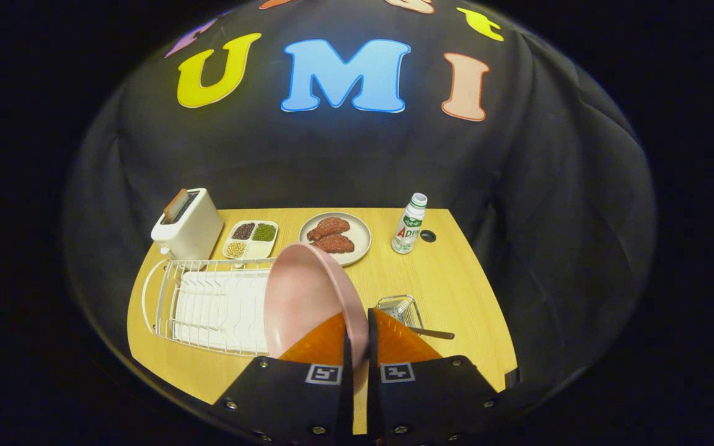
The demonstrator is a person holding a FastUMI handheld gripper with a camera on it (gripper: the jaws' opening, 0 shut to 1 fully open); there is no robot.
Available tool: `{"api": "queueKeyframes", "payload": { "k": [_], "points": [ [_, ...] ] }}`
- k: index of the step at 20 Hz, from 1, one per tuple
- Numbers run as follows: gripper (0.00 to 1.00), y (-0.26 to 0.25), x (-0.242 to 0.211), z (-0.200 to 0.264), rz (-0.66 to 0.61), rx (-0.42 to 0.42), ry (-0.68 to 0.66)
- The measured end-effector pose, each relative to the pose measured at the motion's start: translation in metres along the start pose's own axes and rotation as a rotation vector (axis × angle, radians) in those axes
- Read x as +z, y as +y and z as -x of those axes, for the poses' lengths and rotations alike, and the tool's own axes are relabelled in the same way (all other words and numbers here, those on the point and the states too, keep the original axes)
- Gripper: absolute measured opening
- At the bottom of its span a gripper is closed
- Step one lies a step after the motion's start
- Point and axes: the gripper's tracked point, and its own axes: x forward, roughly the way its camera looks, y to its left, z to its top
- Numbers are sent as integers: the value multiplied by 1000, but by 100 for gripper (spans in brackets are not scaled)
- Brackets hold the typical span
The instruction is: Take the plate from the dish rack, then take the spoon from the basket and place it into the plate.
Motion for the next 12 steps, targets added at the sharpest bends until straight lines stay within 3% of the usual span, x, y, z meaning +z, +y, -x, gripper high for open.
{"api": "queueKeyframes", "payload": {
  "k": [5,12],
  "points": [
    [8,-37,-52,12,-104,85,62],
    [8,-59,-144,11,-110,160,164]
  ]
}}
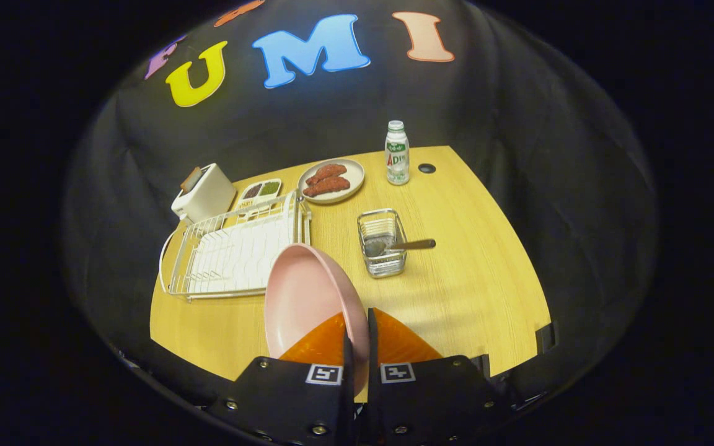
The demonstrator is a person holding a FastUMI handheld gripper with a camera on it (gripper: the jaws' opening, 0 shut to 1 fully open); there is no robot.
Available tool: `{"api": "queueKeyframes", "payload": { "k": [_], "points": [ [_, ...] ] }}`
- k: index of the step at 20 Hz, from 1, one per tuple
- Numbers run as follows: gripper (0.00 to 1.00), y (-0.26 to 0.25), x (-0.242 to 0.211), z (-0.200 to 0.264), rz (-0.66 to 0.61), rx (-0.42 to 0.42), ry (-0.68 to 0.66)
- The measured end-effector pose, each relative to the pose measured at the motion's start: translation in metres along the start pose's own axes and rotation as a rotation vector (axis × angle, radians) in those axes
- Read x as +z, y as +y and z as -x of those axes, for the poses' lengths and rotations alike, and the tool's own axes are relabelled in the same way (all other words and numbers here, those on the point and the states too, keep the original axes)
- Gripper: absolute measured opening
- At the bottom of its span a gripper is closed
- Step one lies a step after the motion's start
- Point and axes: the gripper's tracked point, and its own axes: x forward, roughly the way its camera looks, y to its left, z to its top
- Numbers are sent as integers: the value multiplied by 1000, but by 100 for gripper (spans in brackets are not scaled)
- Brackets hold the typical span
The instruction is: Take the plate from the dish rack, then take the spoon from the basket and place it into the plate.
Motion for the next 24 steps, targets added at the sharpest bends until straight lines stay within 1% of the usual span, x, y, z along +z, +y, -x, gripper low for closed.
{"api": "queueKeyframes", "payload": {
  "k": [4,8,15,20,24],
  "points": [
    [8,-7,-34,-12,-14,19,66],
    [8,-10,-50,-23,-26,44,102],
    [8,12,-69,-54,-78,167,163],
    [8,32,-76,-77,-71,240,186],
    [8,51,-81,-94,-117,309,218]
  ]
}}
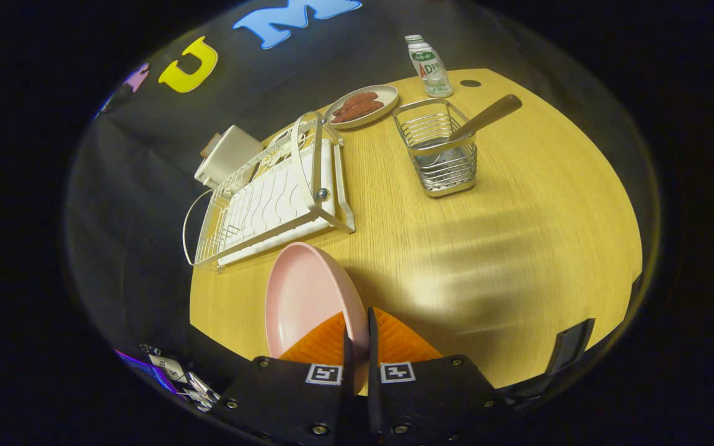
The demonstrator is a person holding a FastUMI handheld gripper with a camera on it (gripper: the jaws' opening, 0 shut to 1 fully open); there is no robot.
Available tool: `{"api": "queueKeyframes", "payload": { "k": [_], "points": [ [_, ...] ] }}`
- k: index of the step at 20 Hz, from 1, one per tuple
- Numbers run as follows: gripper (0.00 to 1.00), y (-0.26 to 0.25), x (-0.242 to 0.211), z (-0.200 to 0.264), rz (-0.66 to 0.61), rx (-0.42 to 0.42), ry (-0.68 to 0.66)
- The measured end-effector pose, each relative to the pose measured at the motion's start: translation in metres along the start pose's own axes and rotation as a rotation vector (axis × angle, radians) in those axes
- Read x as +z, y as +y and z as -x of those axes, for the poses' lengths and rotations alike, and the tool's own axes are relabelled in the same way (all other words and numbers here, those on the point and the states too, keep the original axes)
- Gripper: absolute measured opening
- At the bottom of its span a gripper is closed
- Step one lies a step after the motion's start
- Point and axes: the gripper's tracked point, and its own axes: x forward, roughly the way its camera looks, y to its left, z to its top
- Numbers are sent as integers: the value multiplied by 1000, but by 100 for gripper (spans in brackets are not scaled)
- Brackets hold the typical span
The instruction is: Take the plate from the dish rack, then take the spoon from the basket and place it into the plate.
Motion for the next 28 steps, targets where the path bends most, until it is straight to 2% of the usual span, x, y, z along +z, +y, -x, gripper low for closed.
{"api": "queueKeyframes", "payload": {
  "k": [4,8,10,13,15,16,17,18,20,22,25,28],
  "points": [
    [8,9,2,-21,-15,61,14],
    [8,26,-5,-40,-135,178,27],
    [8,22,-11,-50,-149,160,45],
    [8,10,-14,-57,-104,102,46],
    [10,14,-12,-56,-117,120,39],
    [15,13,-7,-53,-119,123,18],
    [17,11,2,-48,-101,123,-19],
    [36,6,8,-41,-69,107,-48],
    [42,-9,22,-24,25,39,-118],
    [43,-27,38,-3,134,-61,-205],
    [43,-32,57,31,247,-96,-318],
    [43,-36,84,67,294,-125,-481]
  ]
}}
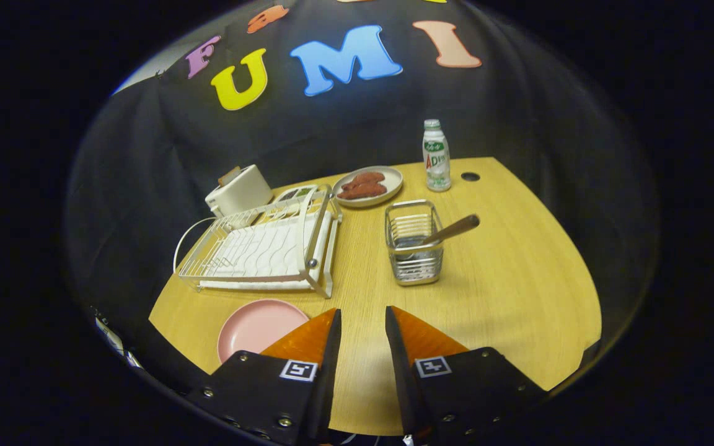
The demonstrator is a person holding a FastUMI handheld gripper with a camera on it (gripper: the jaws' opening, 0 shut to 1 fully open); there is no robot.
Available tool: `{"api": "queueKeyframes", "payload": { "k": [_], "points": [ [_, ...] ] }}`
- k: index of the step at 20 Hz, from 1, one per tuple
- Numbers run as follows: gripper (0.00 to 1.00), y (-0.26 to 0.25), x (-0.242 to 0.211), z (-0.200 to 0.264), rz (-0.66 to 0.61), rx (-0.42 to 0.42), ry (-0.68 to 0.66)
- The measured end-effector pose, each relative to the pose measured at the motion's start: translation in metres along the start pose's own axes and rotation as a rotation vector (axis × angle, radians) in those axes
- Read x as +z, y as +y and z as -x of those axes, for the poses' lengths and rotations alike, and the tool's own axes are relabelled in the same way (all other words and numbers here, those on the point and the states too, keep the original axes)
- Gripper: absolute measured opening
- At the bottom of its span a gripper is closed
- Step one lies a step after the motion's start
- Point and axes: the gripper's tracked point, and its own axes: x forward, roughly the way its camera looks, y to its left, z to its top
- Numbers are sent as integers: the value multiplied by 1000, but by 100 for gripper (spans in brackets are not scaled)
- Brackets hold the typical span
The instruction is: Take the plate from the dish rack, then take the spoon from the basket and place it into the plate.
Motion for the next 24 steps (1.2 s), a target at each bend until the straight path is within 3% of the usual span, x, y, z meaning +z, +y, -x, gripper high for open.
{"api": "queueKeyframes", "payload": {
  "k": [2,5,9,14,24],
  "points": [
    [43,-20,27,13,46,-64,-132],
    [43,-19,53,27,94,-6,-281],
    [43,-47,67,31,127,-49,-406],
    [43,-74,70,12,127,-82,-448],
    [43,-93,64,-70,29,-42,-451]
  ]
}}
